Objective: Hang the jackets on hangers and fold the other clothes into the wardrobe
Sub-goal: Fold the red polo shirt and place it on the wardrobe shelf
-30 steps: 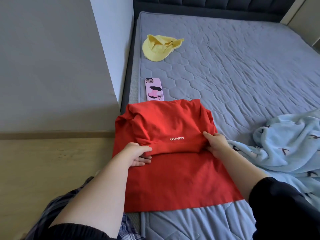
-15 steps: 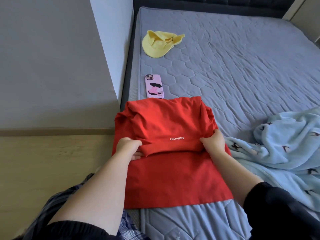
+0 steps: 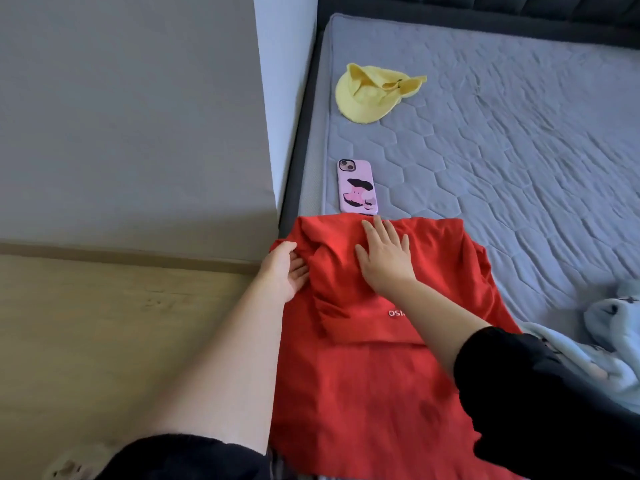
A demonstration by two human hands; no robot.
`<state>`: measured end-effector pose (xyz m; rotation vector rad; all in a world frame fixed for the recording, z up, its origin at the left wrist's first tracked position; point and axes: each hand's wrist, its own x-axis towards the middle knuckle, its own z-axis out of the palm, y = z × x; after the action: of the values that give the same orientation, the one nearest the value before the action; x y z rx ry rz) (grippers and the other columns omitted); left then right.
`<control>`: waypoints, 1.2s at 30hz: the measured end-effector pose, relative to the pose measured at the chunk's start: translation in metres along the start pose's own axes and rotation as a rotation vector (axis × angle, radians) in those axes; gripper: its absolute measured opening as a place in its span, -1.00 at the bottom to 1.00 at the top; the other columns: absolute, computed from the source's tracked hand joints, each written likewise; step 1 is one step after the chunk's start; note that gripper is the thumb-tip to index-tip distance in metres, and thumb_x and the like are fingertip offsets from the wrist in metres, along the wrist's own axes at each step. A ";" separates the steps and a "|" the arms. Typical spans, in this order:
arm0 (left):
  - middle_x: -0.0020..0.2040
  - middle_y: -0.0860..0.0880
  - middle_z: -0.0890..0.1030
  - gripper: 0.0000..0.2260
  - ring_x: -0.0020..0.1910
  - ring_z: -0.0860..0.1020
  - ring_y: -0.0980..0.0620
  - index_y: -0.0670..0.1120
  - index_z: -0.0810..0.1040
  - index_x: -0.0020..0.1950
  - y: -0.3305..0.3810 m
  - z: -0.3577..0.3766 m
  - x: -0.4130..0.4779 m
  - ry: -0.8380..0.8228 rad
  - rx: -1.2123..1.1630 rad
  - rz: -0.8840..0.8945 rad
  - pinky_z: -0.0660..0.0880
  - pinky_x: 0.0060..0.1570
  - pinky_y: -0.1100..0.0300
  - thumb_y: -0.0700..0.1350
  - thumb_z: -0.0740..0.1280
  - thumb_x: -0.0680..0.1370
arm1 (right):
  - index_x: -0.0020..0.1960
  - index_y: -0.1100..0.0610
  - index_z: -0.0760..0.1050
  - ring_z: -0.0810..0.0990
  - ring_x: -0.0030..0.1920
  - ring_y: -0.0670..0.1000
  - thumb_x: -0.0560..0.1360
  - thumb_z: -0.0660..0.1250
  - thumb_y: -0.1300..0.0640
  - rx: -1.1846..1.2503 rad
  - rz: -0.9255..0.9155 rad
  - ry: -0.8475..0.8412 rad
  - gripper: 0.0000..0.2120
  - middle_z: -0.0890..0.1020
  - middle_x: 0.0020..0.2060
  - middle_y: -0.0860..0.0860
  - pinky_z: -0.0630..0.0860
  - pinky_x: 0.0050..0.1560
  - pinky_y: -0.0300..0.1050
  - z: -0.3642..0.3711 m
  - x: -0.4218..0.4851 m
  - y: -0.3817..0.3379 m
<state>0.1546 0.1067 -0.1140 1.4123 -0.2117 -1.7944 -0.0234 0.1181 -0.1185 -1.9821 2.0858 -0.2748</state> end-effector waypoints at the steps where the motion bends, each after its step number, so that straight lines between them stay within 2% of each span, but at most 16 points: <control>1: -0.09 -0.11 0.55 -0.68 -0.15 0.55 -0.04 -0.15 0.44 0.31 0.003 0.001 0.004 -0.021 0.013 -0.021 0.47 -0.24 0.18 -0.04 0.23 0.60 | 0.55 0.05 0.06 -0.08 0.55 0.04 0.63 0.03 -0.05 -0.025 0.010 -0.022 -0.48 0.01 0.56 0.01 -0.15 0.49 0.15 0.006 0.006 0.001; 4: -0.15 -0.11 0.58 -0.78 -0.22 0.57 -0.02 -0.11 0.48 0.13 0.005 0.002 0.017 -0.039 0.102 -0.032 0.51 -0.28 0.15 -0.03 0.33 0.56 | 0.56 0.02 0.03 -0.08 0.55 0.03 0.64 -0.03 -0.08 -0.102 0.020 -0.050 -0.48 0.01 0.56 0.00 -0.14 0.49 0.14 0.027 0.011 0.007; 8: -0.18 -0.11 0.60 -0.83 -0.30 0.60 -0.01 -0.15 0.51 0.10 0.008 0.009 0.030 0.035 0.221 0.087 0.54 -0.45 0.22 -0.11 0.35 0.55 | 0.56 0.01 0.02 -0.09 0.55 0.03 0.62 -0.14 -0.12 -0.138 0.024 -0.003 -0.46 0.01 0.56 0.00 -0.17 0.50 0.11 0.046 0.006 0.011; 11: -0.24 -0.11 0.54 -0.90 -0.36 0.54 0.01 -0.16 0.50 0.04 0.016 0.012 0.039 0.147 0.003 0.138 0.48 -0.59 0.29 -0.15 0.26 0.60 | 0.54 0.04 0.12 -0.01 0.55 0.04 0.48 -0.26 -0.16 -0.107 0.014 0.102 -0.31 0.11 0.55 0.01 -0.13 0.49 0.10 0.051 0.003 0.011; 12: -0.23 -0.10 0.53 -0.86 -0.34 0.53 0.01 -0.16 0.51 0.11 0.020 0.011 0.042 0.140 -0.141 0.119 0.50 -0.57 0.30 -0.13 0.25 0.61 | 0.53 0.04 0.15 0.02 0.54 0.05 0.47 -0.25 -0.16 -0.091 0.010 0.129 -0.30 0.14 0.54 0.02 -0.12 0.49 0.10 0.052 0.003 0.012; 15: -0.11 -0.12 0.57 -0.65 -0.19 0.58 -0.02 -0.21 0.42 0.37 0.030 -0.001 0.050 0.117 -0.425 0.064 0.55 -0.28 0.27 -0.05 0.20 0.65 | 0.52 0.05 0.18 0.03 0.54 0.03 0.46 -0.23 -0.15 -0.050 0.010 0.139 -0.30 0.16 0.53 0.00 -0.13 0.50 0.07 0.053 0.003 0.014; 16: -0.07 -0.11 0.59 -0.64 -0.15 0.59 -0.03 -0.20 0.41 0.37 0.031 -0.004 0.052 0.128 -0.369 0.058 0.56 -0.28 0.26 -0.03 0.19 0.65 | 0.52 0.06 0.18 0.02 0.54 0.02 0.46 -0.24 -0.15 -0.050 0.011 0.135 -0.30 0.16 0.54 0.00 -0.14 0.50 0.07 0.053 0.003 0.014; 18: -0.13 -0.08 0.58 -0.64 -0.23 0.57 0.00 -0.16 0.46 0.33 0.027 -0.007 0.054 0.141 -0.179 0.060 0.54 -0.48 0.24 0.02 0.22 0.63 | 0.53 0.06 0.17 0.02 0.54 0.02 0.45 -0.24 -0.15 -0.066 0.017 0.130 -0.29 0.15 0.54 0.00 -0.13 0.49 0.08 0.054 0.003 0.014; 22: -0.01 -0.07 0.63 -0.61 -0.14 0.60 -0.02 -0.04 0.53 0.17 0.018 -0.002 0.049 0.082 0.130 0.039 0.53 -0.42 0.17 0.13 0.43 0.45 | 0.54 0.07 0.12 -0.01 0.55 0.02 0.44 -0.27 -0.13 -0.143 0.023 0.100 -0.27 0.12 0.54 0.01 -0.14 0.49 0.10 0.058 0.003 0.013; 24: 0.01 -0.08 0.64 -0.67 -0.15 0.61 -0.01 -0.07 0.55 0.16 0.020 0.000 0.043 0.007 0.279 0.032 0.55 -0.43 0.19 0.03 0.46 0.46 | 0.54 0.07 0.11 -0.02 0.55 0.02 0.43 -0.28 -0.13 -0.155 0.026 0.091 -0.26 0.11 0.55 0.01 -0.14 0.49 0.10 0.059 0.004 0.013; 26: -0.05 -0.06 0.64 -0.82 -0.17 0.60 0.02 -0.09 0.55 0.11 0.022 -0.004 0.042 -0.059 0.261 0.007 0.57 -0.44 0.19 -0.12 0.39 0.53 | 0.55 0.08 0.11 -0.03 0.55 0.03 0.45 -0.27 -0.12 -0.164 0.024 0.088 -0.28 0.10 0.55 0.02 -0.14 0.49 0.11 0.058 0.004 0.013; 28: -0.14 -0.08 0.62 -0.94 -0.23 0.59 -0.02 -0.11 0.55 -0.02 0.021 -0.014 0.043 0.059 0.334 0.045 0.57 -0.41 0.15 -0.18 0.35 0.51 | 0.55 0.08 0.09 -0.04 0.55 0.03 0.49 -0.20 -0.08 -0.173 0.019 0.079 -0.34 0.09 0.55 0.02 -0.15 0.49 0.11 0.056 0.003 0.012; 30: -0.13 -0.11 0.61 -0.88 -0.18 0.58 -0.11 -0.14 0.54 -0.09 0.015 -0.023 0.044 0.375 0.683 0.239 0.55 -0.20 0.09 -0.12 0.31 0.44 | 0.56 0.08 0.06 -0.05 0.55 0.04 0.51 -0.14 -0.06 -0.171 0.019 0.064 -0.37 0.07 0.55 0.02 -0.16 0.49 0.11 0.054 0.003 0.012; 32: -0.07 -0.14 0.58 -0.79 -0.08 0.52 -0.16 -0.15 0.52 0.02 0.007 -0.021 0.037 0.645 0.843 0.684 0.42 -0.08 0.07 -0.11 0.22 0.45 | 0.56 0.08 0.03 -0.08 0.55 0.03 0.57 -0.10 -0.04 -0.180 0.017 0.047 -0.42 0.04 0.56 0.03 -0.17 0.49 0.12 0.052 0.003 0.010; 34: -0.03 -0.17 0.58 -0.72 -0.03 0.49 -0.20 -0.19 0.54 0.06 0.002 -0.006 0.026 0.517 0.933 1.217 0.38 -0.01 0.01 -0.12 0.15 0.46 | 0.56 0.08 0.01 -0.11 0.55 0.03 0.62 -0.02 -0.03 -0.174 0.013 0.031 -0.45 0.00 0.56 0.03 -0.17 0.49 0.13 0.048 0.004 0.010; 36: -0.04 -0.15 0.60 -0.71 -0.02 0.49 -0.19 -0.20 0.58 0.04 -0.009 0.016 0.018 0.248 1.096 1.510 0.42 0.04 -0.01 -0.12 0.17 0.46 | 0.56 0.08 0.01 -0.12 0.55 0.03 0.62 0.02 -0.04 -0.147 -0.018 0.024 -0.45 -0.02 0.56 0.03 -0.17 0.49 0.13 0.039 0.003 0.011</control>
<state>0.1360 0.0950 -0.1271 1.3490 -1.7446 -0.1326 -0.0226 0.1168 -0.1589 -2.0907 2.1605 -0.1539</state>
